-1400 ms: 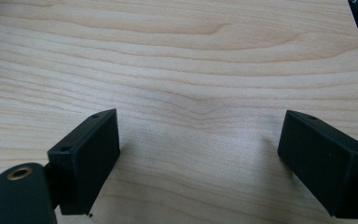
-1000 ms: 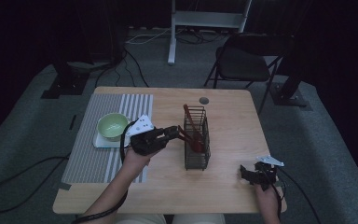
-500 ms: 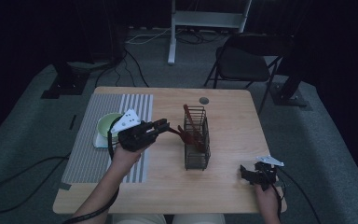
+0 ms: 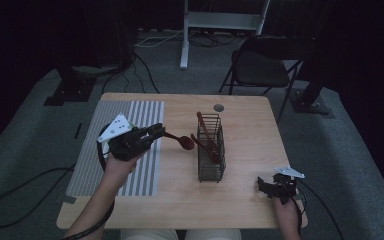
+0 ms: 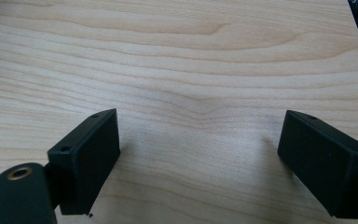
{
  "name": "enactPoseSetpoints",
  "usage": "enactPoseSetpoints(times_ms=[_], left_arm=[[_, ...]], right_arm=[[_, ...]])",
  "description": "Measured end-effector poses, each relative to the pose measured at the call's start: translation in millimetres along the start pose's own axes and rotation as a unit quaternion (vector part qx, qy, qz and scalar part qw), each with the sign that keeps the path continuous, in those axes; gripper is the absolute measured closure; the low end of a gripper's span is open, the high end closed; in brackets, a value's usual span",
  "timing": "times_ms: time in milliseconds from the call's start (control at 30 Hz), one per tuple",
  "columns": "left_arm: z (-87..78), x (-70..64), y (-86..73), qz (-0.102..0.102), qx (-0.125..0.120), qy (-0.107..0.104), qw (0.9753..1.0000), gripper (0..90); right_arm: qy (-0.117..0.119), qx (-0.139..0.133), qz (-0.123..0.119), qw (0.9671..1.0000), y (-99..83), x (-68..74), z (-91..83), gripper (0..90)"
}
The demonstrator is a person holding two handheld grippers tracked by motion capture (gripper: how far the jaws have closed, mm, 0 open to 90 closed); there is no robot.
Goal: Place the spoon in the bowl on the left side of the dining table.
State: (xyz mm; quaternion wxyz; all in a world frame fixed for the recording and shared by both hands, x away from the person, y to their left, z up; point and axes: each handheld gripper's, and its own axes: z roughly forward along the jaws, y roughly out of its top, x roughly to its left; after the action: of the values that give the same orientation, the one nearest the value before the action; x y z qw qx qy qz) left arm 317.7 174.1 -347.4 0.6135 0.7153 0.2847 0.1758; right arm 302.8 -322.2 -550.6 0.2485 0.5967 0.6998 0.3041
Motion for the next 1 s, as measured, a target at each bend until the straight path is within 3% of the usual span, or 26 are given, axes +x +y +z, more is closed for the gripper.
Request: enactPoseSetpoints(times_ms=[133,500,567,767,967,1000], left_arm=[[-5.7,5.5,-2.6,0.004,0.005,0.016,0.9999,77.1],[-26.0,32.4,-17.6,-0.025,-0.001,0.059,0.9980,77.1],[-30.4,36.7,-20.9,-0.024,0.003,0.077,0.9967,77.1],[-47.0,50.6,-30.1,-0.032,0.002,0.105,0.9940,77.1],[-61.8,67.4,-45.1,-0.062,0.002,0.124,0.9904,77.2],[-63.9,69.0,-46.6,-0.058,0.002,0.133,0.9894,77.1]], right_arm=[[0.000,0.000,0.000,1.0000,0.0,0.0,0.0,12.0],[0.000,0.000,0.001,1.0000,0.0,0.2,0.0,12.0],[0.000,0.000,0.001,1.0000,0.0,0.1,0.0,12.0],[0.000,0.000,0.000,1.0000,0.0,0.1,0.0,12.0],[0.000,0.000,0.001,1.0000,0.0,0.1,0.0,12.0],[0.000,0.000,0.001,1.0000,-0.1,0.1,0.0,12.0]])
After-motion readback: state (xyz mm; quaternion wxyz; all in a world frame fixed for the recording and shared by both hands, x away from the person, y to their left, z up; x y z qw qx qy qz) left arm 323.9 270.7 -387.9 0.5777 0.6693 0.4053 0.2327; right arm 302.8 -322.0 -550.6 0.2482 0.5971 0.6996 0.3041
